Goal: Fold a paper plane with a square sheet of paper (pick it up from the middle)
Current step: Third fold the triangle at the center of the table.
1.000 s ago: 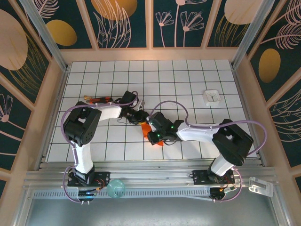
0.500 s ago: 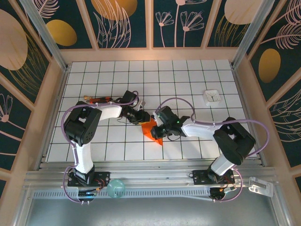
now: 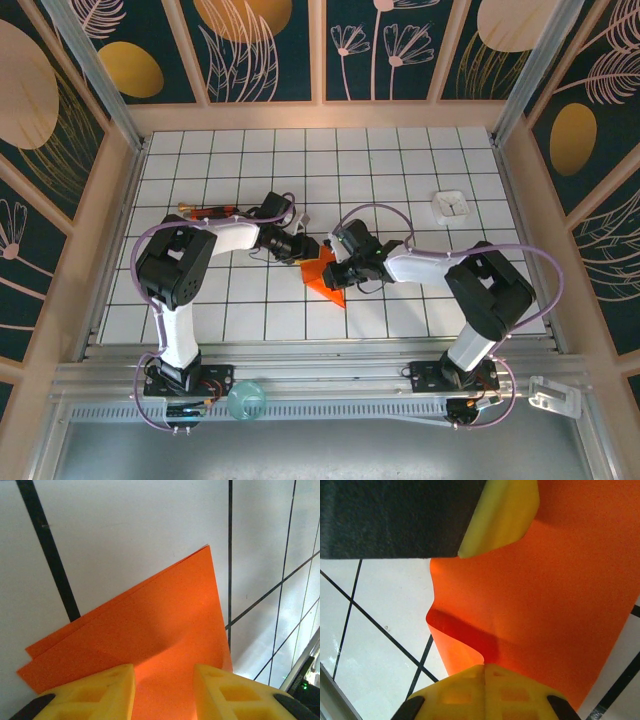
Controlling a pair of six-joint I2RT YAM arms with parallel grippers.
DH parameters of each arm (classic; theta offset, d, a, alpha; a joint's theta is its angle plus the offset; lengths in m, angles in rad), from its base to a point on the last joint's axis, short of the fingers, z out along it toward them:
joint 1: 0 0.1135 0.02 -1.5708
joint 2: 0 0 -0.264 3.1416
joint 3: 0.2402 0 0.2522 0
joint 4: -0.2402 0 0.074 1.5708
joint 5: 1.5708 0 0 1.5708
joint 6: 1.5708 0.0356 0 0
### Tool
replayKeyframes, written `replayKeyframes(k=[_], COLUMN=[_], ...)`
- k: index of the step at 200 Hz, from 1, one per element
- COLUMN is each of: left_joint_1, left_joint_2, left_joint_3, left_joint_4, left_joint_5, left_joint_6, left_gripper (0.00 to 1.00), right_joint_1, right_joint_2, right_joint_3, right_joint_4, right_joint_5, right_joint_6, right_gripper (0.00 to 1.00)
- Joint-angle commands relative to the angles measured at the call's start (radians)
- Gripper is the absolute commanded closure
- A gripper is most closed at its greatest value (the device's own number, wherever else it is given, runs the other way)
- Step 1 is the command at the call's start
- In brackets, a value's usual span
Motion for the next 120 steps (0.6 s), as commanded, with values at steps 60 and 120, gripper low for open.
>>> replayKeyframes(k=[60,120], left_joint_1=[-0.003,-0.002], left_joint_2=[0.058,0.056], left_joint_3=[-0.011,-0.014], left_joint_4=[-0.059,-0.058], left_joint_5=[-0.073,-0.074], left_joint_6=[0.036,0.036], left_gripper=[0.63,0.62], right_joint_1=[-0.028,-0.028], right_joint_2=[-0.006,-0.030], right_joint_3=[-0.027,-0.092], right_joint_4=[0.014,0.091], right_joint_5=[-0.026,-0.061], right_joint_6=[0.012,0.090], right_gripper=[0.97,0.98])
